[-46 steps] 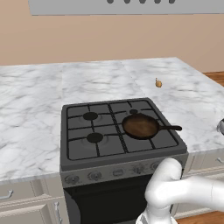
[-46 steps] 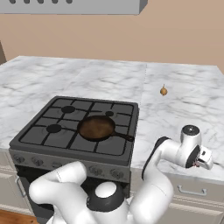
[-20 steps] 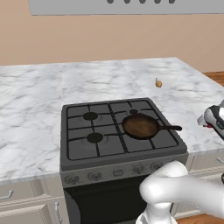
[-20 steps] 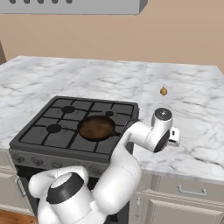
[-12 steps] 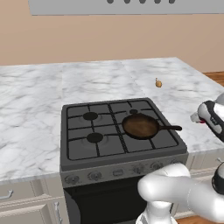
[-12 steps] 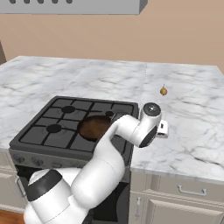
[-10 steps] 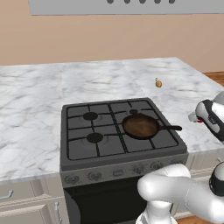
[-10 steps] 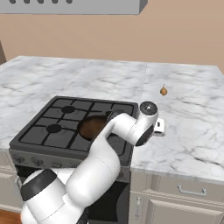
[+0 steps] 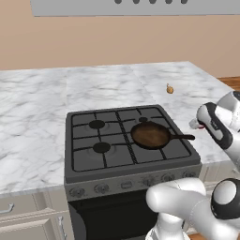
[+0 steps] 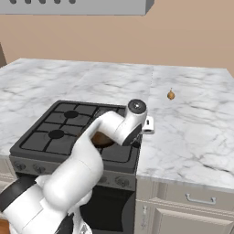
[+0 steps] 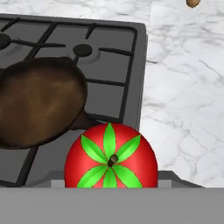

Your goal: Place the pan on the front right burner on the stove. Then place the tomato and the onion in the pan and turn on the front right burner.

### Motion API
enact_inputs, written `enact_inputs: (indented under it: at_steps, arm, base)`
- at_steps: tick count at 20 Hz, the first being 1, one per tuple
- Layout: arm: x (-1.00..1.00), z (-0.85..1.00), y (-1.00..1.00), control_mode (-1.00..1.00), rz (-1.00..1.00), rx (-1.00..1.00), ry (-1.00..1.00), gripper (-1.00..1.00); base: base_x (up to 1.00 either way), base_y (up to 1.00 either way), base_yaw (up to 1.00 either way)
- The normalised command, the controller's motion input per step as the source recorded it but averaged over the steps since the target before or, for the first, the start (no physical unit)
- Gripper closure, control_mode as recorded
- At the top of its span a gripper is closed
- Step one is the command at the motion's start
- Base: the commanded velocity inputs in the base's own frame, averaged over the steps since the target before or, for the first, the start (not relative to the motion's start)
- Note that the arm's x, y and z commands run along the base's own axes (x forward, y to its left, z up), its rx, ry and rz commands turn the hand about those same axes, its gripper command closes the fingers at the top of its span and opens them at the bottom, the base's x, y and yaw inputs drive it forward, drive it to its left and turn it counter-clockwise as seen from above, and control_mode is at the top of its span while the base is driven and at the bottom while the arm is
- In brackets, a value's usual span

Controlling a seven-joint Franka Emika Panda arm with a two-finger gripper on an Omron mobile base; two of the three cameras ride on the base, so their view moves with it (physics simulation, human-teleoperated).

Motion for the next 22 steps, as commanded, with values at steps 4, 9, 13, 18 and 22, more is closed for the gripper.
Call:
enact_inputs:
  at_steps: [4, 9, 13, 18, 22]
  arm:
    - [0.00, 0.15, 0.64, -1.00, 0.11, 0.00, 0.00, 1.00]
    - [0.00, 0.07, 0.66, -1.00, 0.11, -0.02, 0.00, 1.00]
    - [0.00, 0.00, 0.67, -1.00, 0.11, -0.05, 0.00, 1.00]
    - [0.02, 0.00, 0.73, -1.00, 0.11, -0.09, 0.00, 1.00]
    - [0.17, 0.00, 0.56, -1.00, 0.09, -0.09, 0.01, 1.00]
  base:
    - [0.00, 0.00, 0.00]
    - [0.00, 0.00, 0.00]
    - [0.00, 0.00, 0.00]
    - [0.00, 0.00, 0.00]
    - [0.00, 0.00, 0.00]
